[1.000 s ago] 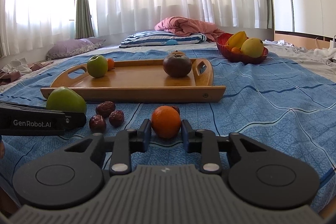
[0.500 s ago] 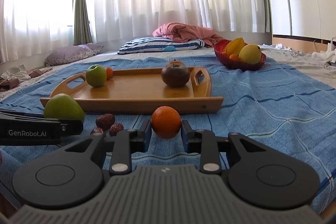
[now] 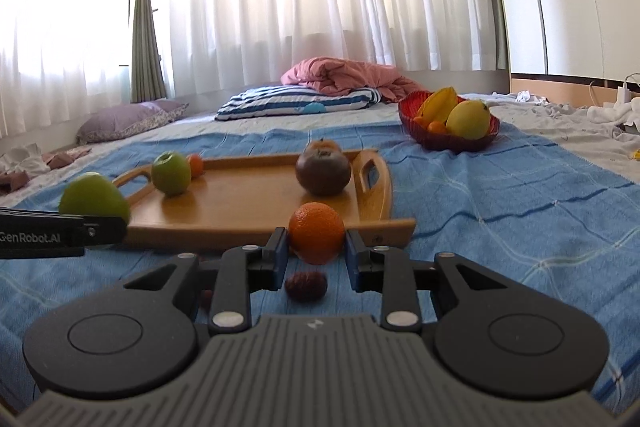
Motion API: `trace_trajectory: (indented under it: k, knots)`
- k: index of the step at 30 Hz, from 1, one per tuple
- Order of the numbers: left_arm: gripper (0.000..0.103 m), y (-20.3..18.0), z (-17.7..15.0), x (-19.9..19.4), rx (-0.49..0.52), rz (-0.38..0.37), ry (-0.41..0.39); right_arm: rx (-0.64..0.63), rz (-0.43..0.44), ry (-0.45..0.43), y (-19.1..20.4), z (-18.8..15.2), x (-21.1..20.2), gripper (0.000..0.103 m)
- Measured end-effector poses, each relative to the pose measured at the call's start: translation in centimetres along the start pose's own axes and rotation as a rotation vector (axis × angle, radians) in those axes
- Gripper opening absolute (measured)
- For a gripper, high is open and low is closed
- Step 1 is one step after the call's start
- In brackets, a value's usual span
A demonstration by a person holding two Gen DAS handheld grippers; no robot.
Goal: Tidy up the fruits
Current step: 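Lift and carry the green apple in left gripper while right gripper carries the orange over tray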
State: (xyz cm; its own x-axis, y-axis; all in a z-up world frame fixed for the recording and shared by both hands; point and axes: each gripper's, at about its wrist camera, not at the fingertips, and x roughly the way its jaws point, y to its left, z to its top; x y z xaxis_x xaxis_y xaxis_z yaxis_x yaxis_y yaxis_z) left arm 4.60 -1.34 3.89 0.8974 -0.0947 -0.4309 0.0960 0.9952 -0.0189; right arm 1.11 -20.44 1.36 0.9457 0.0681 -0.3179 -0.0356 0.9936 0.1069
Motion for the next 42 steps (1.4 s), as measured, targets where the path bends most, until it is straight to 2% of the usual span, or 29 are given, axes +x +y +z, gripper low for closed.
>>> trace_trajectory:
  k: [9,17,28,36,42]
  knots:
    - [0.056,2.6,3.1,2.4,-0.055,0.026,-0.009,0.01,-0.017,-0.009,-0.7,3.1,2.8,0.034]
    - [0.056,4.2,4.3,5.6,-0.098,0.04,0.027,0.024,-0.02,0.044,-1.0,5.1,6.8,0.034]
    - [0.056,5.1,4.5,9.7,-0.131,0.049,0.091,0.021,-0.023,0.125,-0.8,5.0,11.0,0.034]
    - [0.057,5.2,4.3,11.2,-0.133,0.06,0.113,0.047,-0.027,0.207,-1.1,4.8,13.3,0.034]
    - [0.057,5.1,4.1,12.0,-0.132,0.063,0.124,0.047,-0.03,0.22,-0.9,4.6,13.9,0.034]
